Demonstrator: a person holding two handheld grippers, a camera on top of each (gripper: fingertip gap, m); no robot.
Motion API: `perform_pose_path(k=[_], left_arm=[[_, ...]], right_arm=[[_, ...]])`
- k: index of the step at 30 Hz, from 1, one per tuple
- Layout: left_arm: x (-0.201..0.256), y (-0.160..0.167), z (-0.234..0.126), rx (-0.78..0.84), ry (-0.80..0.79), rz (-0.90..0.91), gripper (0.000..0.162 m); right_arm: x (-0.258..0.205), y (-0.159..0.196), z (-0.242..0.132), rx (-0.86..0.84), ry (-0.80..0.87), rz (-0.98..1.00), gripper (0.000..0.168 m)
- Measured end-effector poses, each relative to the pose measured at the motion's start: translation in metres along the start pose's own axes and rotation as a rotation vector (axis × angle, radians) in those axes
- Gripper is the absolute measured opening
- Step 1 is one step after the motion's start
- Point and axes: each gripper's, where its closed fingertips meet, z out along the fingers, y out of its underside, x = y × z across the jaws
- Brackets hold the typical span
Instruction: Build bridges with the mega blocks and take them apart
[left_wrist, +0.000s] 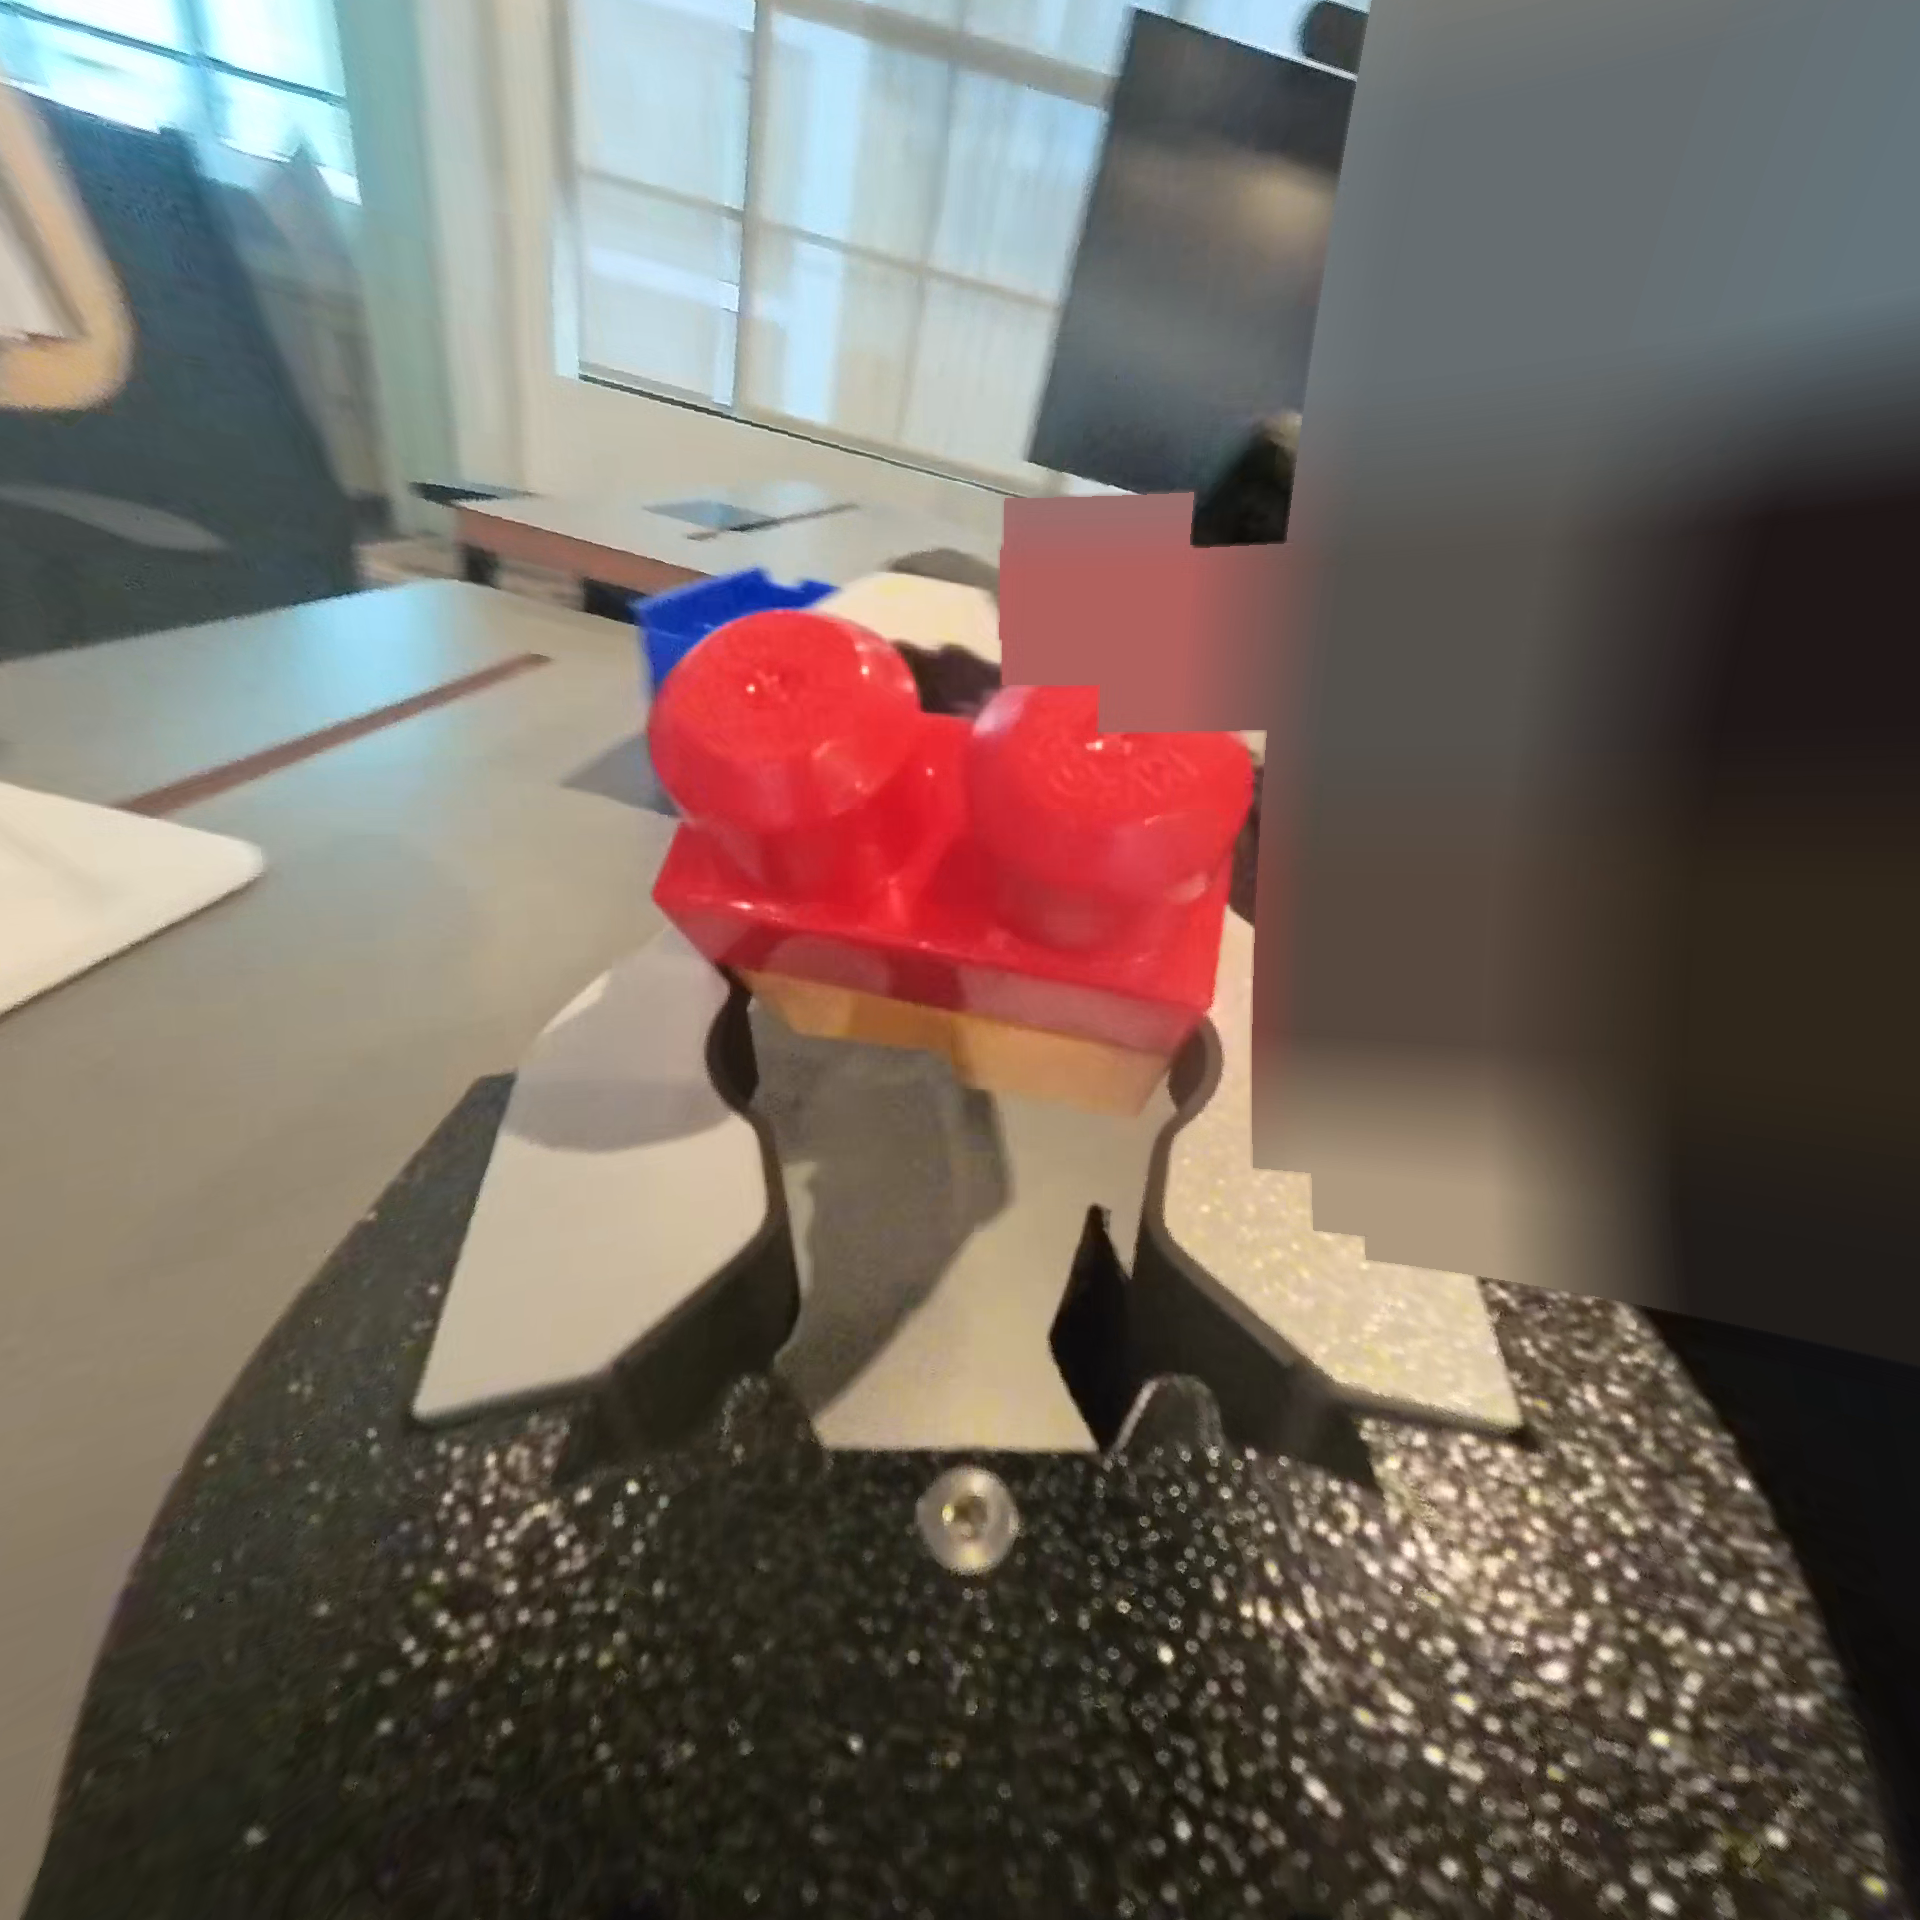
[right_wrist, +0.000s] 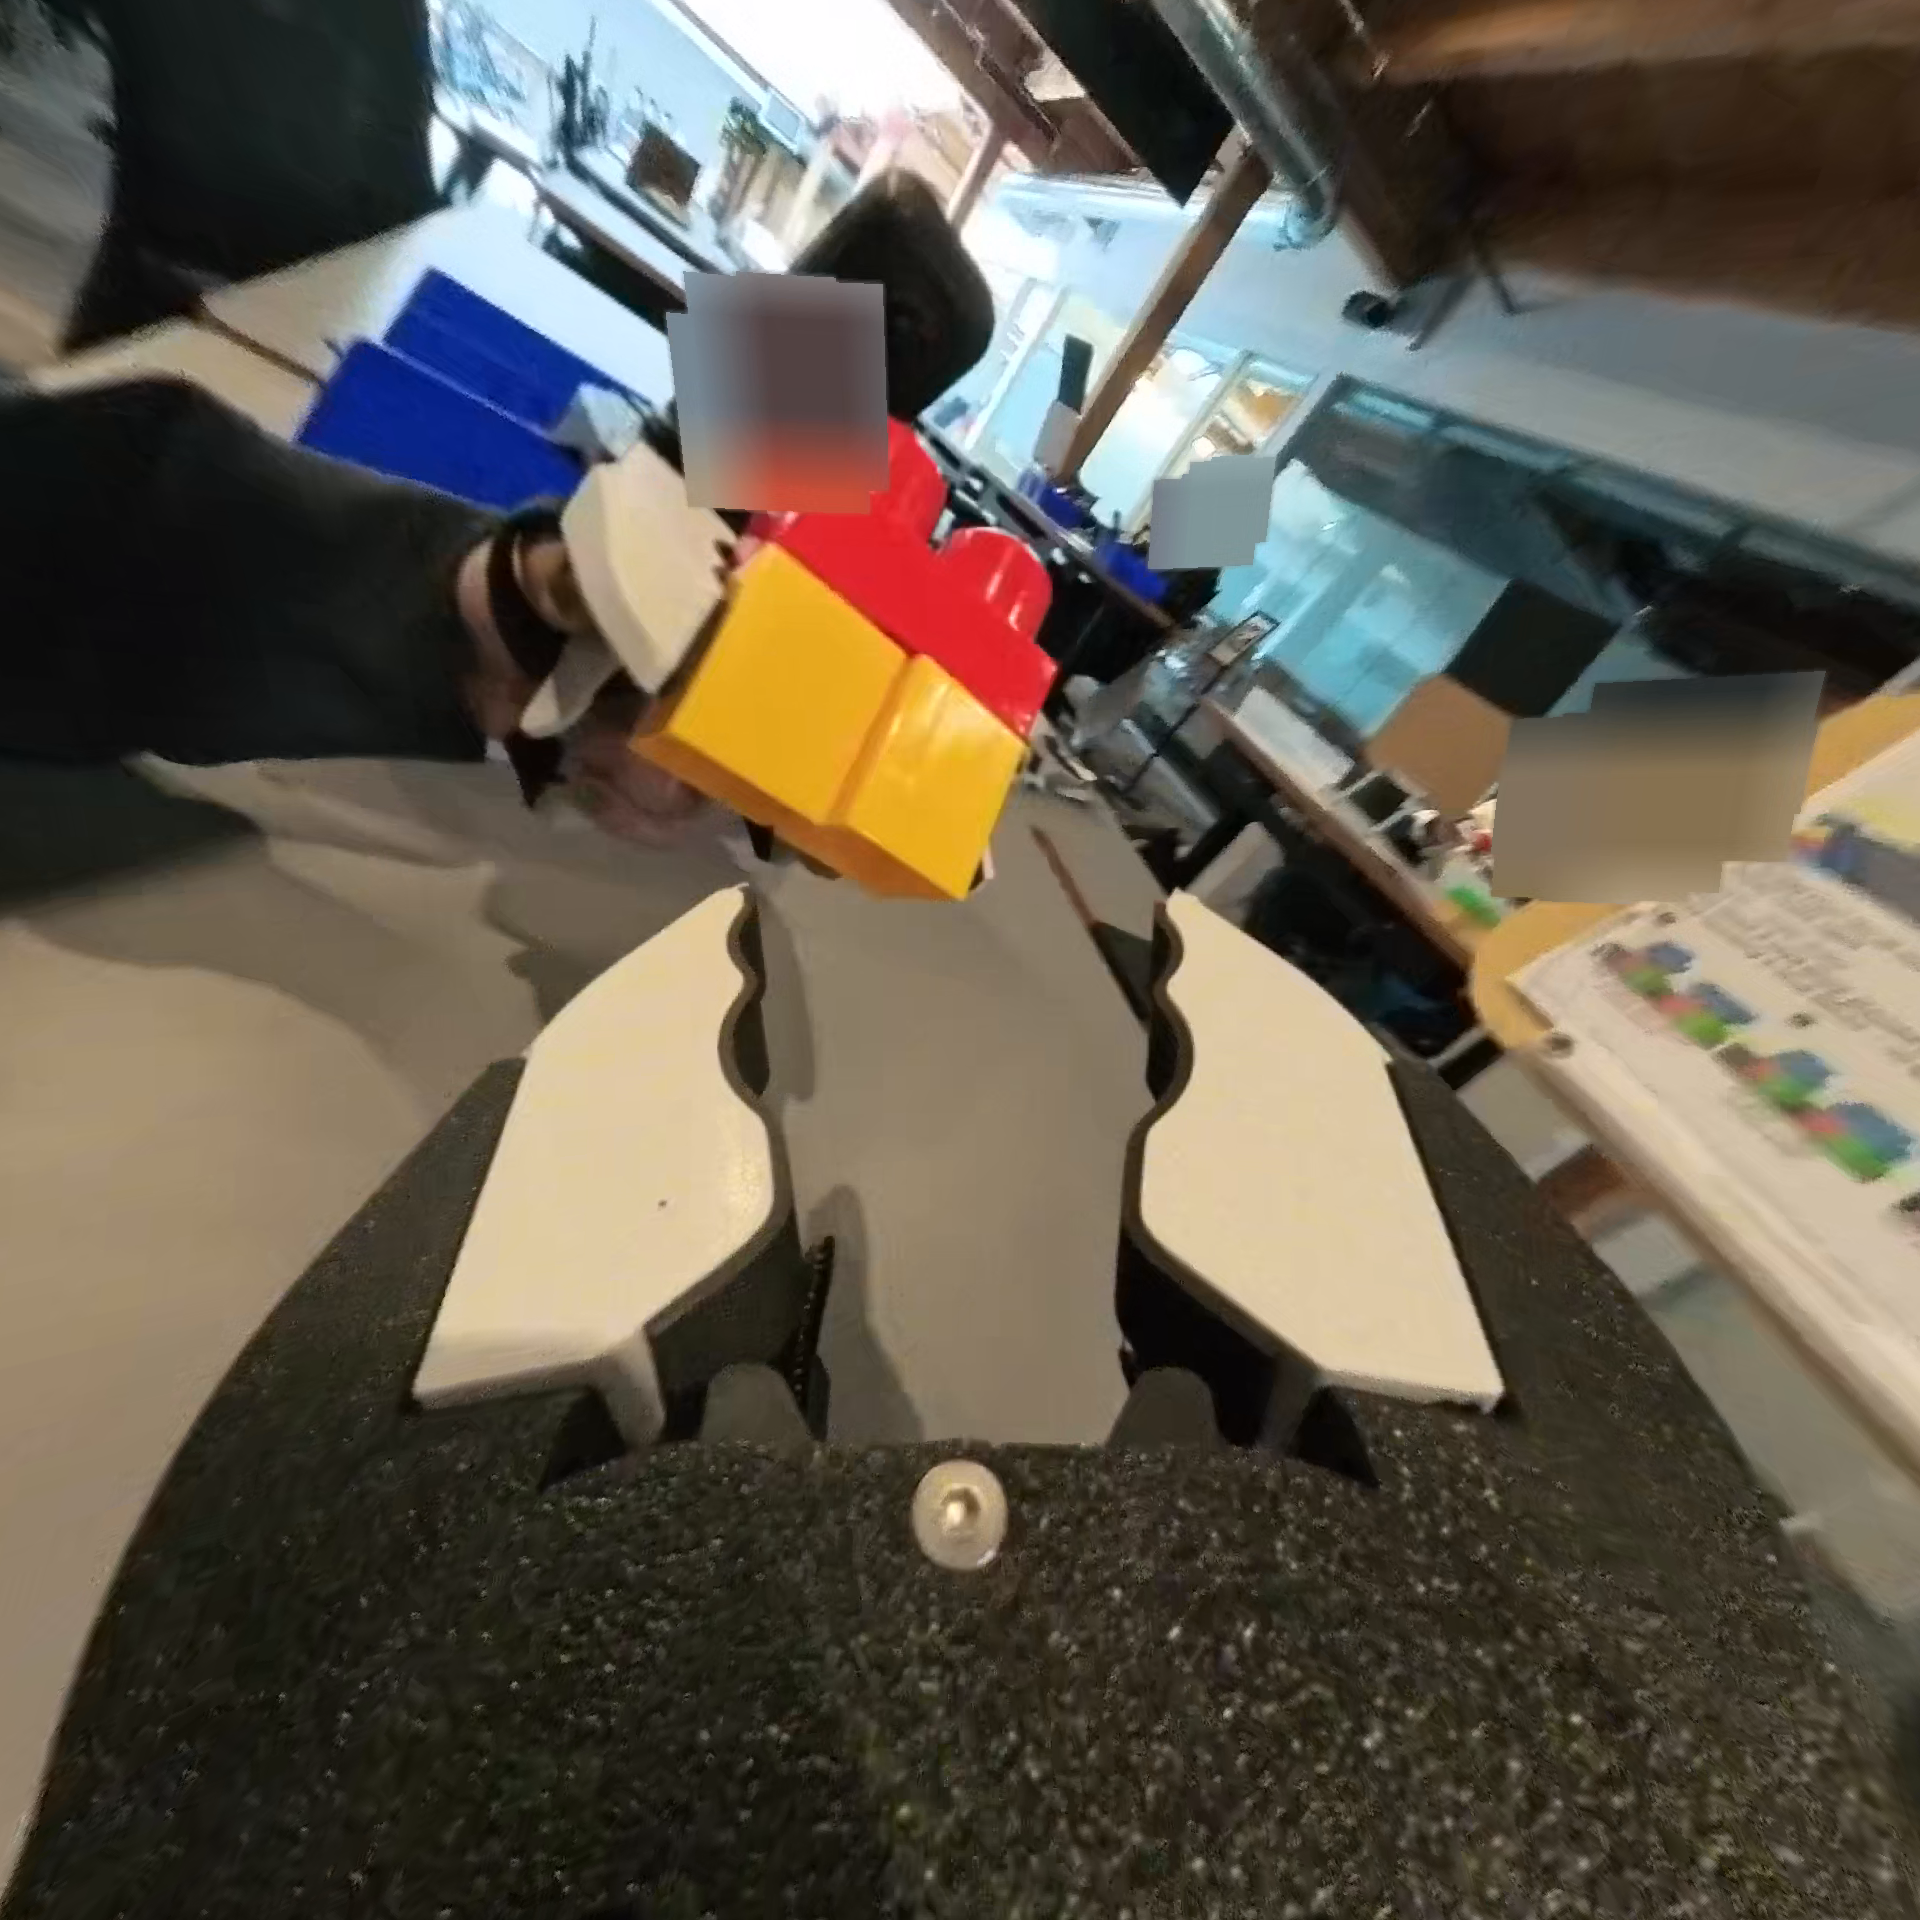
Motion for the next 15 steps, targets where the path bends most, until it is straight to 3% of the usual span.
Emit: perform_pose_path(k=[3,10,12,15], left_arm=[[-0.004,-0.005,-0.001,0.026,-0.051,0.058,0.078],[-0.024,-0.011,-0.005,-0.006,-0.321,0.298,0.078],[-0.036,-0.004,-0.004,-0.086,-0.425,0.355,0.078],[-0.048,0.011,0.002,-0.227,-0.532,0.48,0.079]], right_arm=[[-0.01,0.002,0.005,-0.044,-0.039,0.055,0.067],[0.025,0.005,0.003,0.022,-0.056,0.74,0.053],[0.026,0.0,0.004,0.049,-0.119,0.878,0.055],[0.021,0.006,0.011,-0.03,-0.165,0.966,0.073]])
